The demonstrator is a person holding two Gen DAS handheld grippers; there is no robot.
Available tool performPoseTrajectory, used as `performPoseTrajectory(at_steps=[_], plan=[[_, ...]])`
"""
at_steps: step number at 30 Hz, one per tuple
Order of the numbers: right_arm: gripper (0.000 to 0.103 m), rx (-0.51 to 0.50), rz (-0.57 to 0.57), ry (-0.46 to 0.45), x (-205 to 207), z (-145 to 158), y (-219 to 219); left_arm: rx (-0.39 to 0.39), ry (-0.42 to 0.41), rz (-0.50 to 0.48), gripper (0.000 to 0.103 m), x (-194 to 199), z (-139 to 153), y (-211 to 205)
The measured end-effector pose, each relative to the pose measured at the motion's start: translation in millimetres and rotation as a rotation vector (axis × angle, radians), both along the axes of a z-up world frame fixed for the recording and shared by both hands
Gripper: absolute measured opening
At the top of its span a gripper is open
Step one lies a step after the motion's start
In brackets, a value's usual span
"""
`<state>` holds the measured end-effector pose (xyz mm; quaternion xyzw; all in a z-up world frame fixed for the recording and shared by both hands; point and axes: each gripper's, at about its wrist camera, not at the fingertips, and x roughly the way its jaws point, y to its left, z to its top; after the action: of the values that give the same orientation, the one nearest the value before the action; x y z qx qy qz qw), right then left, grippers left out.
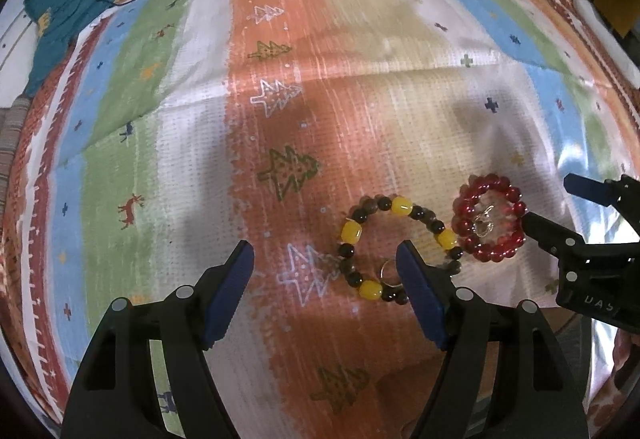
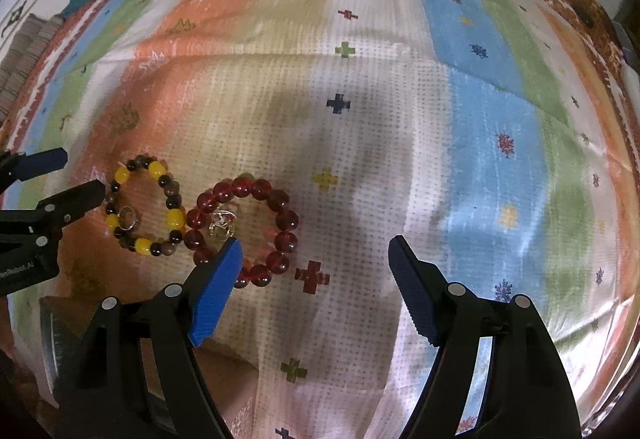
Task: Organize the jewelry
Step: 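Move both tools toward the yellow-black and red bead bracelets, then grasp the yellow-black bead bracelet with the left tool while the right tool grasps the red bead bracelet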
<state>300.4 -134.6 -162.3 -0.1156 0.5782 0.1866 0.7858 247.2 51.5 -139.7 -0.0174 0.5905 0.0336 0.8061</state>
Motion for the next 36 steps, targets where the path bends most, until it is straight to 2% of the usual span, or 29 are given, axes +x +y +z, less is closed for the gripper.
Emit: performPoseTrajectory(at_steps=[15, 17, 18, 22, 23, 25, 27, 31, 36], plan=[[0.075, -0.069, 0.036, 0.01, 9, -23, 10, 0.077, 0.073, -0.035, 0.067, 17, -30, -4], [0.074, -0.073, 0.038, 0.008, 10, -25, 11, 0.078, 0.076, -0.037, 0.061, 19, -30, -4], [0.073, -0.073, 0.037, 0.006, 10, -25, 11, 0.083, 0.074, -0.034, 0.055, 19, -30, -3], [0.057, -0.08, 0.034, -0.008, 12, -23, 12, 0.088, 0.071, -0.02, 0.042, 21, -31, 0], [0.05, -0.081, 0.039, -0.013, 12, -23, 13, 0.09, 0.069, -0.022, 0.04, 21, -31, 0], [0.038, -0.081, 0.047, -0.026, 16, -22, 15, 0.095, 0.066, -0.019, 0.024, 21, -30, 1], [0.021, -0.084, 0.053, -0.037, 15, -21, 17, 0.099, 0.06, 0.002, 0.011, 22, -28, 6], [0.014, -0.076, 0.058, -0.052, 16, -18, 16, 0.076, 0.049, 0.016, 0.011, 22, -25, 12], [0.014, -0.038, 0.062, -0.069, 14, -6, 12, 0.064, 0.01, 0.027, 0.011, 20, -10, 17]])
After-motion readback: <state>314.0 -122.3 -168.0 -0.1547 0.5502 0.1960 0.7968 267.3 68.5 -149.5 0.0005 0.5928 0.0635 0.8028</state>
